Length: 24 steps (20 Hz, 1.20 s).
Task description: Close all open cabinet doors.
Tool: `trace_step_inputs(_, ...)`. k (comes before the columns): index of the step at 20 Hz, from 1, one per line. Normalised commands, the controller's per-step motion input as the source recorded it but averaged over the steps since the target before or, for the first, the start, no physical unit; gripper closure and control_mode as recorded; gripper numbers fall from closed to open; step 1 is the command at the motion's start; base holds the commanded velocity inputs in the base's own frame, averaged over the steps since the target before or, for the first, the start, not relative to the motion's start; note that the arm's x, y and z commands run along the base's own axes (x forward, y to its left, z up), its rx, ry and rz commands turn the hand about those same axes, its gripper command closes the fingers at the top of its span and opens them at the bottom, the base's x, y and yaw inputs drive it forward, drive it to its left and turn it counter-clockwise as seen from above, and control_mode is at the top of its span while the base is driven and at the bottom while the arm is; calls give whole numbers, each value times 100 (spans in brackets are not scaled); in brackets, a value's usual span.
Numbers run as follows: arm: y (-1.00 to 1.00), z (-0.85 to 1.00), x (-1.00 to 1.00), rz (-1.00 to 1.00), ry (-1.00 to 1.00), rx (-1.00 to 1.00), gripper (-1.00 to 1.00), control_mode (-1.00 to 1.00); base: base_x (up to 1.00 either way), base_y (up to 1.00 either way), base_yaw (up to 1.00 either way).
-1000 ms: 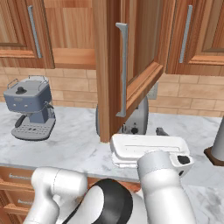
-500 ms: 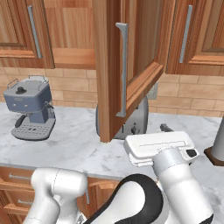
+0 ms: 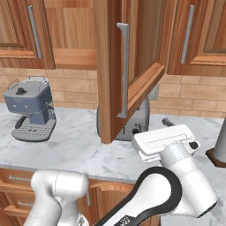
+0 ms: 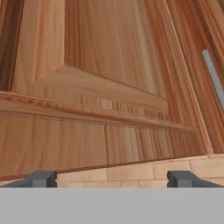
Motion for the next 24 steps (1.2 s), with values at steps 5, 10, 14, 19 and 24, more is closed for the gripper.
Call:
trace_step_inputs(5,1,-10,33,4,-2,0,-100,-100,0,0,0)
trace_step_inputs(10,21,0,18,0,0,0,-100,-100,0,0,0)
trace_step_inputs(14,24,0,13,0,4,0,-100,-100,0,0,0)
trace_step_inputs(19,23,0,7,0,6,0,-100,-100,0,0,0)
trace_step_inputs(24,1,0,8,0,2,0,-100,-100,0,0,0)
